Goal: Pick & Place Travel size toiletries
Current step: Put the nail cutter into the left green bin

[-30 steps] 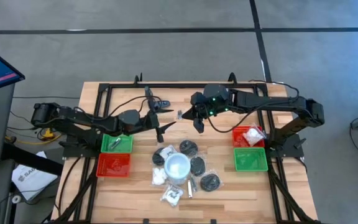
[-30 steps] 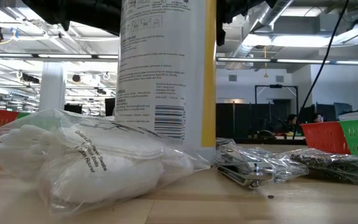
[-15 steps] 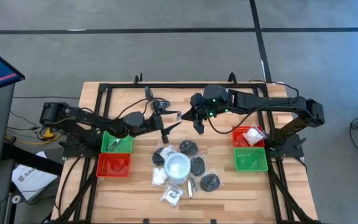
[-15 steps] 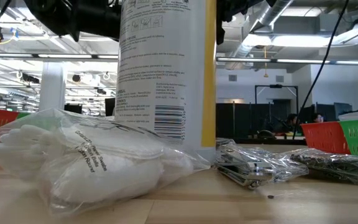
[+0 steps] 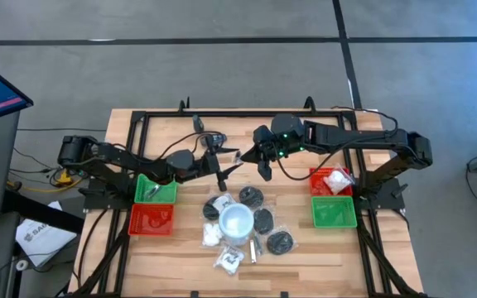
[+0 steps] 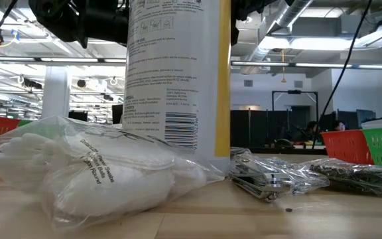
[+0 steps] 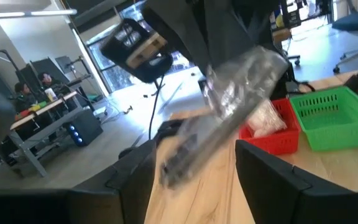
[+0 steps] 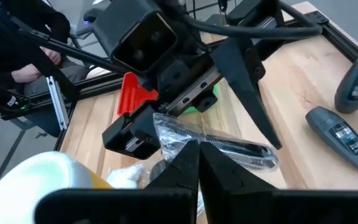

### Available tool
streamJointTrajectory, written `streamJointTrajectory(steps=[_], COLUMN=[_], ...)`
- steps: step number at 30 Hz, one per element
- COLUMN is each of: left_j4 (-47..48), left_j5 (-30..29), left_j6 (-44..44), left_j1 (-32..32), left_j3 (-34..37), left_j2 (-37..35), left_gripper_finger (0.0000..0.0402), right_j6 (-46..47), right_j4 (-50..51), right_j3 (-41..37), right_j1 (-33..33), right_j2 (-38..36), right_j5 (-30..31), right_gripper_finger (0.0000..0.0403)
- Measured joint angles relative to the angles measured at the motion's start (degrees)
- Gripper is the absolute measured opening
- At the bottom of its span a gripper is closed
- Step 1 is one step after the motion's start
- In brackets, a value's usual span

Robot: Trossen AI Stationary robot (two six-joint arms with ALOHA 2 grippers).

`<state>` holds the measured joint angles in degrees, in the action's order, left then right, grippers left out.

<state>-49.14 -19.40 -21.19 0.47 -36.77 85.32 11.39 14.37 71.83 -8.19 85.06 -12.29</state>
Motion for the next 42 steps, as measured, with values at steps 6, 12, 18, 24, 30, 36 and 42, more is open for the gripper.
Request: streamJointTrajectory(steps=[6,12,18,24,30,36,42], left_j4=[-0.4,-0.4,-0.4,-0.4,-0.3,0.1,1.0], left_j5=[-0.1,-0.1,0.0,0.2,0.1,-0.2,-3.1], left_j6=[0.0,0.0,0.4,0.4,0.6,0.6,0.5], left_j1=[0.0,0.0,0.0,0.0,0.0,-0.2,-1.4], left_j3=[0.0,0.0,0.0,0.0,0.0,0.0,0.0], left_j2=[0.0,0.0,0.0,0.0,0.0,-0.1,-0.1], left_gripper_finger=[0.0182,0.0141,0.0085,0.002,0.002,0.002,0.002], right_j6=[0.0,0.0,0.0,0.0,0.0,-1.4,-2.6], right_j4=[0.0,0.1,0.1,0.0,0.1,0.2,0.7], right_j3=[0.0,0.0,0.0,0.0,0.0,0.0,0.0], right_j1=[0.0,0.0,0.0,0.0,0.0,-0.2,-0.8], right_j2=[0.0,0.0,0.0,0.0,0.0,0.0,-0.2], right_j5=[0.0,0.0,0.0,0.1,0.1,0.1,-1.1], right_gripper_finger=[0.0,0.0,0.0,0.0,0.0,0.0,0.0])
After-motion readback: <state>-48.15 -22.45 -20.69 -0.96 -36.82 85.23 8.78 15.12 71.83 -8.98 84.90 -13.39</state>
